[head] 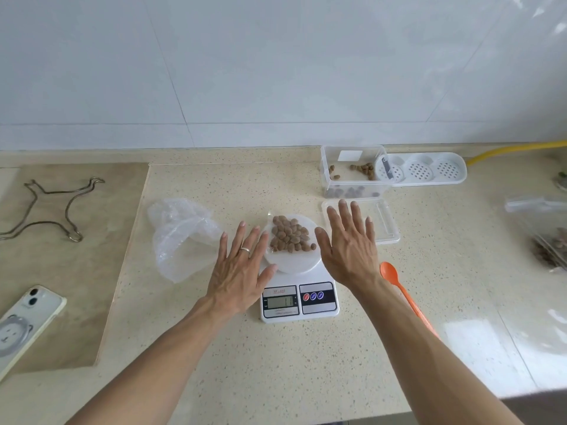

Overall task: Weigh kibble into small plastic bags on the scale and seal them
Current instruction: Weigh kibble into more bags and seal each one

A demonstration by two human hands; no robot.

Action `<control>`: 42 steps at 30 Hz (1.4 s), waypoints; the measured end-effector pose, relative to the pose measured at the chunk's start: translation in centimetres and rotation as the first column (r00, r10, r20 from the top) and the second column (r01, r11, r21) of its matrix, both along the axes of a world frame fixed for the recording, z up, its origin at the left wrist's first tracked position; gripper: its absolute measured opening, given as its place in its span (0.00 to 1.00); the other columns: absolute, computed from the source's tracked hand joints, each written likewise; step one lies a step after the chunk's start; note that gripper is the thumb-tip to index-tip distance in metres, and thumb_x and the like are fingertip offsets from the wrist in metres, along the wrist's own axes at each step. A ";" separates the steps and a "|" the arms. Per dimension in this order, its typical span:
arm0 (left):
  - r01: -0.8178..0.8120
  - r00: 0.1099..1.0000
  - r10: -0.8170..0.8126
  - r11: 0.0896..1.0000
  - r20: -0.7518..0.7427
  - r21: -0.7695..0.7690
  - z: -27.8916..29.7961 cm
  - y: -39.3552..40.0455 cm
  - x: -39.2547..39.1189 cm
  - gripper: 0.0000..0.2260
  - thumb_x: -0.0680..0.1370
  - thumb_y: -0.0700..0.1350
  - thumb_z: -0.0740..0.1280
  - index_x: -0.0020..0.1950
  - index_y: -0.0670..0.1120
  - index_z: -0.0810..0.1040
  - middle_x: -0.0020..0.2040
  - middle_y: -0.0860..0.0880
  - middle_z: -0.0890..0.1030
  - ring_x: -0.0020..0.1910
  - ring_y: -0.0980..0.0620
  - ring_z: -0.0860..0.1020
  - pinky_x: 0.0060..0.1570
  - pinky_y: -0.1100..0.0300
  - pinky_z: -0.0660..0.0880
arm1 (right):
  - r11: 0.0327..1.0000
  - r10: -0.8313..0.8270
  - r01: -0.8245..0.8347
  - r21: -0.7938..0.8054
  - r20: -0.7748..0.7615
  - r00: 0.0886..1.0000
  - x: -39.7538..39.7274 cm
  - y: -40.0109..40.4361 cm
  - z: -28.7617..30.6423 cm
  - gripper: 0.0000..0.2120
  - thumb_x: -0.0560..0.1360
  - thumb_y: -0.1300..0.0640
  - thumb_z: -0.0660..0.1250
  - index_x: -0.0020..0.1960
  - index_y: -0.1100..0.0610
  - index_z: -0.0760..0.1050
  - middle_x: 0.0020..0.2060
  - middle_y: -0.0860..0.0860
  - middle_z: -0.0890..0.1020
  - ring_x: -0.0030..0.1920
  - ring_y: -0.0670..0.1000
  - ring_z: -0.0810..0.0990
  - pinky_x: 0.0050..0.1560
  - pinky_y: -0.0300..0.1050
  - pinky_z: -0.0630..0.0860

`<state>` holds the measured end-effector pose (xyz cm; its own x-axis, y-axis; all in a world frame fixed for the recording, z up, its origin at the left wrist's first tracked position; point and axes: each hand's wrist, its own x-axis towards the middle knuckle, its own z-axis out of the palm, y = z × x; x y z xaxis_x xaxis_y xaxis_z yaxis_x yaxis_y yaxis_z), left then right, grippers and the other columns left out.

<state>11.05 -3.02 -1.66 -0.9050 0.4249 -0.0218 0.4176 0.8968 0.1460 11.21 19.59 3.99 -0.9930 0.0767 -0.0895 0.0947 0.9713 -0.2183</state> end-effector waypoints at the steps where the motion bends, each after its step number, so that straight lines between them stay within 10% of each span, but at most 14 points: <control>1: 0.008 1.000 -0.008 1.000 -0.007 0.011 0.1 0.2 -0.4 0.31 0.80 0.63 0.40 0.77 0.47 0.45 0.79 0.46 0.50 0.78 0.45 0.39 0.74 0.43 0.38 | 0.999 -0.033 0.033 -0.036 -0.003 0.999 -0.1 0.3 0.1 0.30 0.83 0.41 0.44 0.80 0.53 0.51 0.80 0.53 0.47 0.79 0.53 0.39 0.76 0.54 0.37; 12: 0.187 0.981 -0.190 0.980 0.032 0.061 3.8 11.2 -7.4 0.29 0.81 0.58 0.50 0.79 0.45 0.52 0.78 0.44 0.58 0.78 0.44 0.46 0.75 0.43 0.42 | 0.790 -0.491 0.476 -0.386 0.067 0.869 1.7 7.5 0.2 0.22 0.81 0.52 0.61 0.72 0.59 0.67 0.64 0.59 0.77 0.61 0.59 0.77 0.61 0.56 0.74; 21: 0.201 0.963 -0.199 0.980 0.183 0.008 3.6 17.1 -9.1 0.23 0.81 0.52 0.55 0.75 0.46 0.60 0.68 0.44 0.71 0.65 0.45 0.71 0.67 0.46 0.62 | 0.554 -0.394 0.605 -0.573 0.460 0.796 2.6 6.9 -2.2 0.27 0.77 0.48 0.68 0.71 0.57 0.66 0.45 0.51 0.85 0.48 0.51 0.83 0.53 0.53 0.81; 30: 0.036 0.978 -0.095 0.955 0.187 0.296 6.7 16.0 -10.8 0.15 0.79 0.54 0.63 0.61 0.48 0.77 0.47 0.53 0.83 0.50 0.51 0.80 0.60 0.51 0.67 | 0.331 -0.448 0.551 -0.766 0.386 0.806 1.0 6.4 0.0 0.10 0.73 0.65 0.71 0.53 0.57 0.78 0.42 0.56 0.85 0.36 0.48 0.81 0.38 0.39 0.79; 34: -0.113 0.927 -0.123 0.807 0.354 0.579 10.1 14.3 -11.6 0.16 0.78 0.49 0.67 0.33 0.48 0.69 0.29 0.55 0.71 0.33 0.52 0.72 0.40 0.55 0.71 | 0.265 -0.467 0.444 -0.856 0.289 0.836 0.0 6.3 2.4 0.04 0.75 0.63 0.70 0.50 0.58 0.80 0.38 0.53 0.83 0.37 0.47 0.79 0.37 0.36 0.78; 42: -0.362 0.860 -0.166 0.470 0.483 0.805 15.8 11.9 -10.7 0.09 0.79 0.42 0.67 0.39 0.43 0.76 0.28 0.56 0.77 0.32 0.56 0.75 0.37 0.65 0.73 | 0.239 -0.440 0.252 -0.938 0.127 0.889 -0.5 5.7 7.6 0.12 0.78 0.53 0.69 0.46 0.62 0.82 0.36 0.51 0.83 0.37 0.47 0.79 0.41 0.42 0.78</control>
<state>0.39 8.88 14.14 -0.9240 0.3684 -0.1022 -0.0178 0.2256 0.9741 10.69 25.31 11.63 -0.8978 0.3773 -0.2271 0.2457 0.0011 -0.9694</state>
